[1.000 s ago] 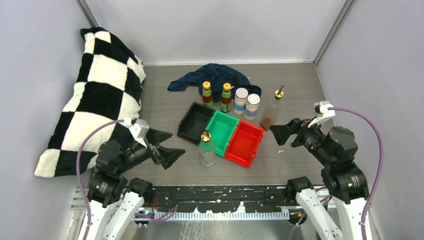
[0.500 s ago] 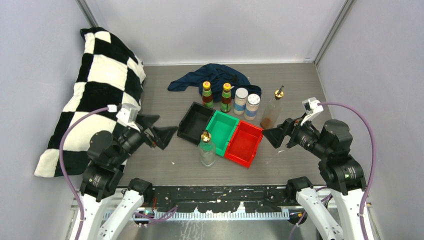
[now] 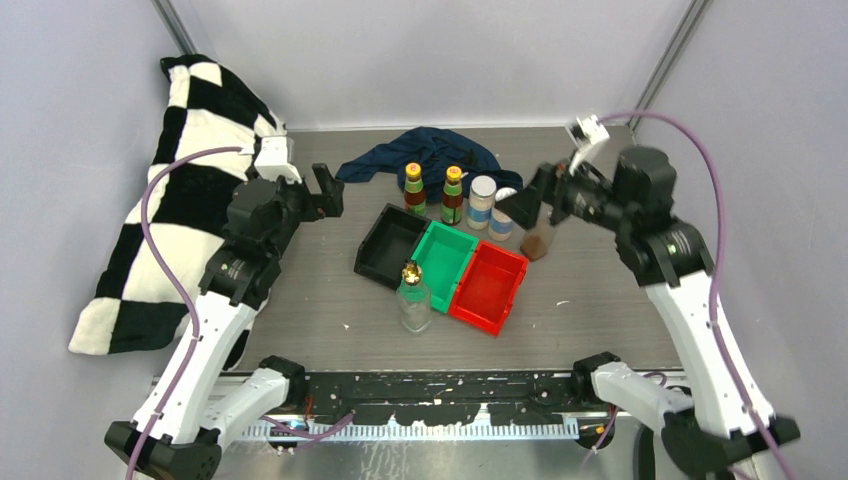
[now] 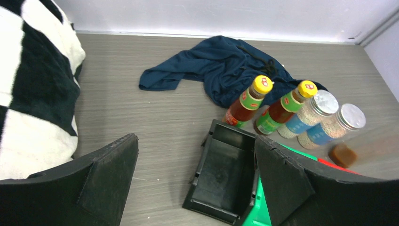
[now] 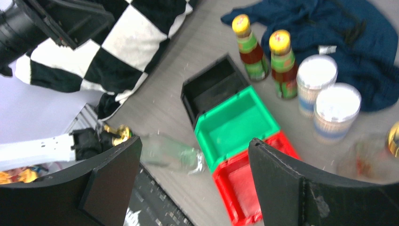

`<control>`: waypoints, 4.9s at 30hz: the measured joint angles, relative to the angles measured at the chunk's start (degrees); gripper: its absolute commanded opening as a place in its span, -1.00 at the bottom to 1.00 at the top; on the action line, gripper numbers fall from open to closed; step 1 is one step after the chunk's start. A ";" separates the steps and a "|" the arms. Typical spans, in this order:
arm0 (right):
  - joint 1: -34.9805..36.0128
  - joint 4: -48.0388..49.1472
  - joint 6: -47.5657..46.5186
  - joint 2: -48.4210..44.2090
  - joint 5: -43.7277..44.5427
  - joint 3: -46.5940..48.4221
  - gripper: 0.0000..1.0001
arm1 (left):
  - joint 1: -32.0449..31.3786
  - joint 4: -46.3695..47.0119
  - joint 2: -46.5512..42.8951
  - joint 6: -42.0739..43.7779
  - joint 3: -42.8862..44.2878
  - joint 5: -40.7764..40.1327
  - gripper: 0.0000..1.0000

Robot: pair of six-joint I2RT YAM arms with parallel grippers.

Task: Organize the condiment bottles
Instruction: Pick up the bottle from the center of the board.

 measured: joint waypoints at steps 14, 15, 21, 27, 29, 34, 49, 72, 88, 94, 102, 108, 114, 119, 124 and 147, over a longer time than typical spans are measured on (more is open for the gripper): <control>34.93 7.50 -27.04 22.10 36.17 18.14 0.85 | 0.00 5.03 4.20 4.44 0.09 -4.46 0.94; 36.72 8.52 -28.37 21.40 38.49 16.33 0.85 | 0.00 5.20 4.35 4.66 0.09 -4.57 0.94; 47.54 15.69 -33.99 10.67 55.95 -0.87 0.85 | 0.00 6.75 4.46 5.79 0.09 -4.72 0.94; 61.64 20.37 -38.69 5.92 71.34 -3.91 0.85 | 0.00 7.06 4.48 5.90 0.09 -4.70 0.94; 66.34 22.03 -40.09 5.95 76.17 -4.13 0.85 | 0.00 7.08 4.48 5.97 0.09 -4.70 0.94; 76.67 26.80 -42.18 5.95 86.16 -8.15 0.85 | 0.00 7.10 4.48 6.05 -0.02 -4.72 0.94; 92.63 59.36 -41.97 3.52 105.02 -26.95 0.84 | 0.00 7.04 4.46 6.64 -0.61 -4.87 0.94; 94.75 103.43 -52.30 17.59 106.38 -38.80 0.87 | 0.00 4.22 4.46 3.52 -0.61 -8.17 0.95; 88.74 98.64 -44.89 12.68 104.50 -41.53 0.95 | 0.00 3.15 4.39 1.18 -2.05 -10.16 0.99; 82.66 88.21 -35.52 10.84 100.52 -41.44 0.96 | 0.00 2.62 4.02 0.55 -2.05 -10.43 0.99; 80.63 78.77 -28.46 13.33 96.02 -38.71 0.98 | 0.00 2.03 3.56 -0.13 -2.08 -10.75 1.00; 79.49 73.66 -23.89 14.38 93.00 -36.74 0.99 | 0.46 1.90 3.30 -0.52 -2.08 -10.69 1.00; 77.81 70.62 -20.50 14.97 90.33 -36.11 0.99 | 1.44 1.90 3.28 -0.81 -2.08 -10.40 1.00; 76.11 69.85 -18.38 14.95 88.26 -36.11 0.99 | 1.60 1.90 3.28 -1.01 -2.08 -9.86 0.99; 73.53 68.61 -16.00 14.95 85.72 -36.11 0.99 | 1.99 1.90 3.30 -1.38 -2.08 -9.51 1.00; 61.66 67.41 -9.62 18.40 71.95 -35.98 0.99 | 3.63 1.90 4.70 -2.36 -2.08 -8.11 1.00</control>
